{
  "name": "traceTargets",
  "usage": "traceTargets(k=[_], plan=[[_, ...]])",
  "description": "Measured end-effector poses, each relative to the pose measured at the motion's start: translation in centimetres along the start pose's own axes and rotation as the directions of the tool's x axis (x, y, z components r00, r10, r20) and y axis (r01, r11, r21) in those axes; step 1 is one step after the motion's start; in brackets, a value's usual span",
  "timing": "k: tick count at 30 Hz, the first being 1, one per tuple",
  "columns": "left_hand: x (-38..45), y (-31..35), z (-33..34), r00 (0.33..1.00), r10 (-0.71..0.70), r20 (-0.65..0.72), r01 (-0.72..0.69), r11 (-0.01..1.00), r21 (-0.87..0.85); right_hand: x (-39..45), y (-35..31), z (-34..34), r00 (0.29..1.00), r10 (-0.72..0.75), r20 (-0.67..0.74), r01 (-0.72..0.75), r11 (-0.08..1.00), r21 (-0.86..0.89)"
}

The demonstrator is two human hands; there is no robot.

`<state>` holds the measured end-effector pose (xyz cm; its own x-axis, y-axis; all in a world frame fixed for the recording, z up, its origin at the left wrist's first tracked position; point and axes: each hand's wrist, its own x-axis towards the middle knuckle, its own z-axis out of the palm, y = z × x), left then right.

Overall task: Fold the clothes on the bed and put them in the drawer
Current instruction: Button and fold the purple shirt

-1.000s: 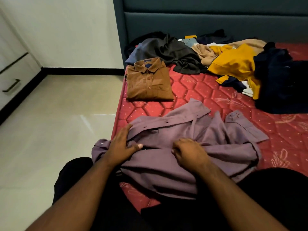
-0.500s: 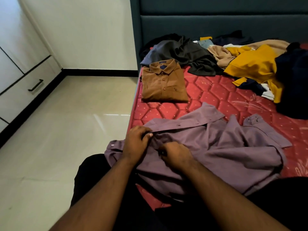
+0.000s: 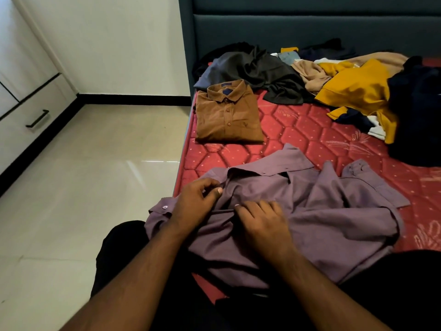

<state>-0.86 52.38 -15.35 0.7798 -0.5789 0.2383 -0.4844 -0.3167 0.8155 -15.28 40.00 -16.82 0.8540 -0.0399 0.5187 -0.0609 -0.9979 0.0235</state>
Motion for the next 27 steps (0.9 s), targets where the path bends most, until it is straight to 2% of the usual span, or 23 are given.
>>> traceTargets(k=[2, 5, 7, 9, 11, 13, 16, 19, 23, 27], plan=[[-0.2, 0.4, -0.1, 0.985, 0.15, -0.084, -0.137, 0.98, 0.148, -0.1, 0.2, -0.3, 0.994, 0.01, -0.107, -0.007, 1.0, 0.028], [-0.4, 1.3, -0.1, 0.96, 0.274, -0.054, -0.238, 0.904, 0.355, 0.2, 0.6, -0.6, 0.978, -0.015, -0.207, 0.037, 0.994, 0.102], [-0.4, 2.3, -0.2, 0.981, 0.194, 0.009, -0.191, 0.953, 0.235, 0.2, 1.0, -0.9, 0.976, -0.015, -0.216, 0.051, 0.985, 0.165], [-0.5, 3.4, -0.2, 0.987, -0.03, 0.159, 0.038, 0.998, -0.05, 0.0, 1.6, -1.0, 0.978, 0.041, -0.203, 0.014, 0.965, 0.263], [-0.7, 3.9, -0.2, 0.931, -0.188, 0.313, 0.287, 0.907, -0.307, -0.2, 2.0, -0.9, 0.98, 0.097, -0.177, -0.026, 0.932, 0.363], [-1.0, 3.8, -0.2, 0.879, -0.254, 0.404, 0.426, 0.797, -0.428, -0.2, 2.2, -0.8, 0.982, 0.108, -0.158, -0.028, 0.896, 0.444], [-1.0, 3.5, -0.2, 0.821, -0.292, 0.49, 0.524, 0.726, -0.445, 0.1, 2.3, -0.8, 0.985, 0.099, -0.139, -0.013, 0.855, 0.518], [-1.1, 3.2, 0.0, 0.805, -0.304, 0.509, 0.55, 0.704, -0.45, 0.2, 2.5, -1.0, 0.985, 0.129, -0.116, -0.042, 0.824, 0.565], [-1.4, 3.1, 0.3, 0.826, -0.296, 0.48, 0.518, 0.734, -0.439, 0.1, 2.8, -1.2, 0.979, 0.177, -0.098, -0.093, 0.823, 0.56], [-1.5, 3.0, 0.3, 0.845, -0.248, 0.474, 0.444, 0.82, -0.362, -0.3, 3.3, -0.9, 0.987, 0.13, -0.098, -0.066, 0.87, 0.489]])
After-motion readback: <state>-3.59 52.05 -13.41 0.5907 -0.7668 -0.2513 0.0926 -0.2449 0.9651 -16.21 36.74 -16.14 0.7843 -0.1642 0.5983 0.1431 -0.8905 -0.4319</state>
